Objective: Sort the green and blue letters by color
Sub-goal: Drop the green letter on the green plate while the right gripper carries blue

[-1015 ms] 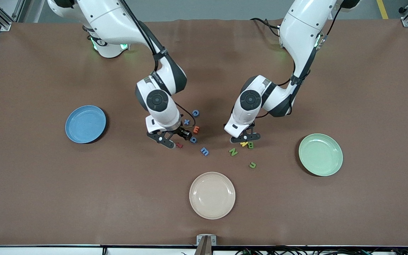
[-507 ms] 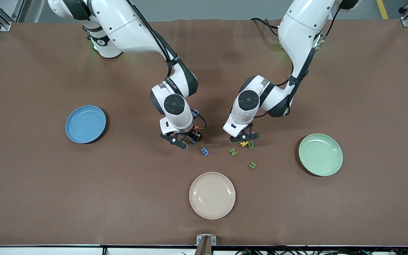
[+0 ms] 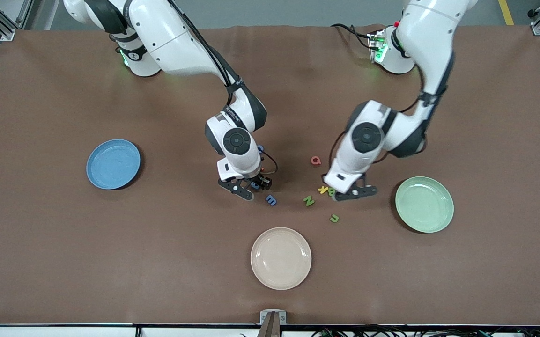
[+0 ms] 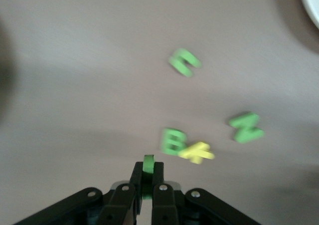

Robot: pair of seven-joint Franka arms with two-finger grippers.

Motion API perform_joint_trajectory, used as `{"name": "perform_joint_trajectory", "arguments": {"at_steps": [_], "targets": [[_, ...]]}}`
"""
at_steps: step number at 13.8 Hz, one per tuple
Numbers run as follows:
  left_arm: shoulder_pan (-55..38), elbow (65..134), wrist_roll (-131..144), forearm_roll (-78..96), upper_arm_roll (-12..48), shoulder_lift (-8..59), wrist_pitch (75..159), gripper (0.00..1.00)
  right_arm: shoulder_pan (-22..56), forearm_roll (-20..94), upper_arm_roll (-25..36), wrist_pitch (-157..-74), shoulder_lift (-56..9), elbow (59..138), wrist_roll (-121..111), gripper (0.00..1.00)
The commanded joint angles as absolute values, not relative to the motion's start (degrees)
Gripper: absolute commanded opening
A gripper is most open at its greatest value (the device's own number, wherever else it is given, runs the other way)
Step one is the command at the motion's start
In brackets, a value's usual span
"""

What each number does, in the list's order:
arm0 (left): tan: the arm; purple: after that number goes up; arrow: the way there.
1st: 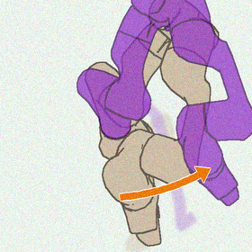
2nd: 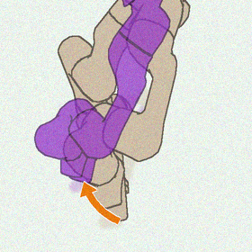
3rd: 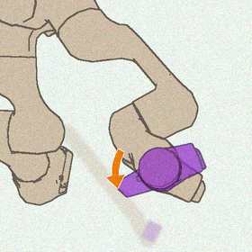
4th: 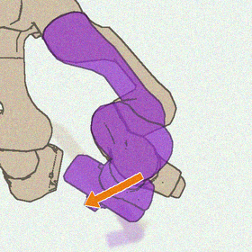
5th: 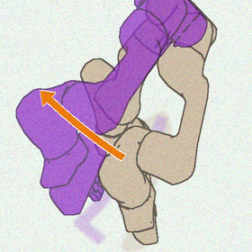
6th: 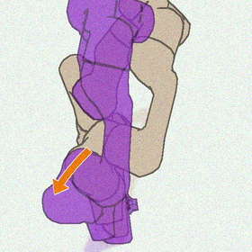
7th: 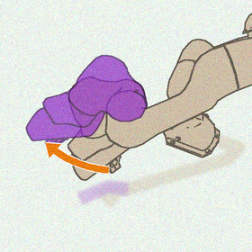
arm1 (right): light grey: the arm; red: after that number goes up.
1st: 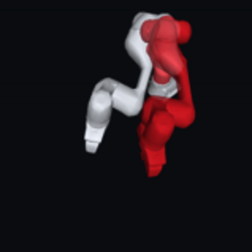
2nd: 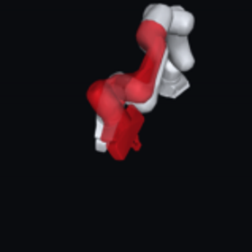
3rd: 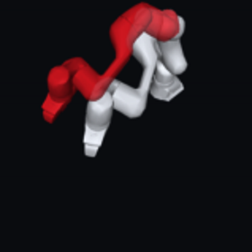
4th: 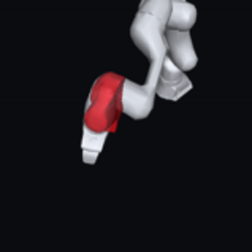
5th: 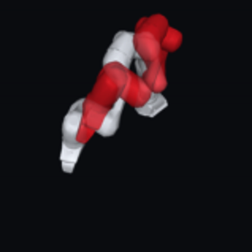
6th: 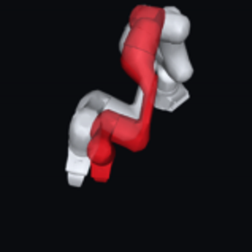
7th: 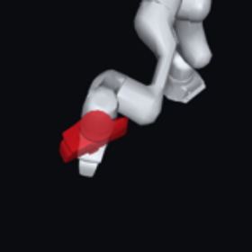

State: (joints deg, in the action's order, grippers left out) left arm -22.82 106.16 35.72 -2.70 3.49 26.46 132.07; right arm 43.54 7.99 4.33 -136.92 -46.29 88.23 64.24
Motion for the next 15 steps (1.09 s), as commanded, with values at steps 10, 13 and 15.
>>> {"name": "perform_joint_trajectory", "arguments": {"at_steps": [10,13,15], "targets": [[-1.2,107.8,10.5,-8.8,4.0,27.2,133.1,0.4,44.2,6.5,5.1,-136.5,-47.9,86.0,65.0,0.05],[-0.4,107.8,10.9,-8.7,4.1,26.8,132.3,1.0,43.2,4.4,5.3,-131.3,-47.2,84.1,64.4,0.0],[-0.8,107.8,12.3,-8.1,4.5,26.5,131.8,1.0,41.8,2.6,5.3,-122.1,-46.5,80.4,62.9,0.0]]}}
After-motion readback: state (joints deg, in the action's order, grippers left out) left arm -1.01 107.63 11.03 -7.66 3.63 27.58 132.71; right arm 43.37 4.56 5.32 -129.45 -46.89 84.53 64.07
